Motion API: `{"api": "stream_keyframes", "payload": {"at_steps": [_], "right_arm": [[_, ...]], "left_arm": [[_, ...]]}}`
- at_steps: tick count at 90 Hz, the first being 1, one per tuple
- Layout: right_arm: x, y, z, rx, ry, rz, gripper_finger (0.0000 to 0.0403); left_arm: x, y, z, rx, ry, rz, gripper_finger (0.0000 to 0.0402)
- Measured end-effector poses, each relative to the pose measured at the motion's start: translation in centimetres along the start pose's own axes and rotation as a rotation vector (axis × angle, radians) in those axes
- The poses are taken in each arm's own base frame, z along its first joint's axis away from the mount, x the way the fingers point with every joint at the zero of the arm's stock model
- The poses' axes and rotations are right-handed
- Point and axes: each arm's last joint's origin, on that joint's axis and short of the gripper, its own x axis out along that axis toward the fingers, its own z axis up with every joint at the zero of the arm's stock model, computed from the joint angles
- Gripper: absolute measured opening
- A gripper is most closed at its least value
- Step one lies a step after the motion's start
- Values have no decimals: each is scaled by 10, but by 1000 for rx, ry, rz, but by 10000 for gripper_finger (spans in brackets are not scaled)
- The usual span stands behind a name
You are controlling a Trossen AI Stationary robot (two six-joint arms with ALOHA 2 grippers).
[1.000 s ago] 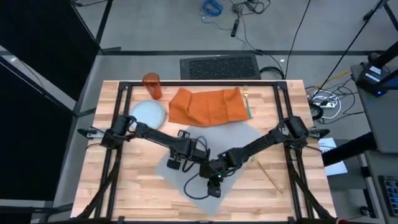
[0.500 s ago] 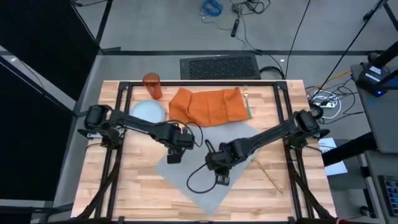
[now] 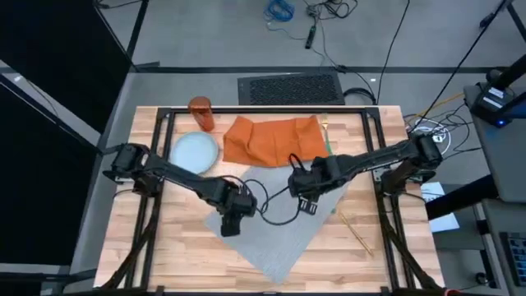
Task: Set table place
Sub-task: Move the grey placemat
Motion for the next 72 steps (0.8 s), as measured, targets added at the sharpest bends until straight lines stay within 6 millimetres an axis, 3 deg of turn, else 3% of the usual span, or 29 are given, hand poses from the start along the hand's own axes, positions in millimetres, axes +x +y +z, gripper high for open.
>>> {"api": "stream_keyframes", "payload": {"at_steps": [24, 56, 64, 72], "right_arm": [[-18, -7, -6, 6, -50, 33, 102], [-24, -10, -9, -7, -51, 33, 102], [-26, -11, -10, -6, -57, 35, 102], [-28, -12, -11, -9, -62, 37, 102]], "left_arm": [[23, -7, 2, -24, 38, 15, 138], [57, -10, 8, 0, 101, -2, 155], [59, -9, 8, 30, 114, 5, 137], [60, -9, 8, 69, 115, 13, 92]]}}
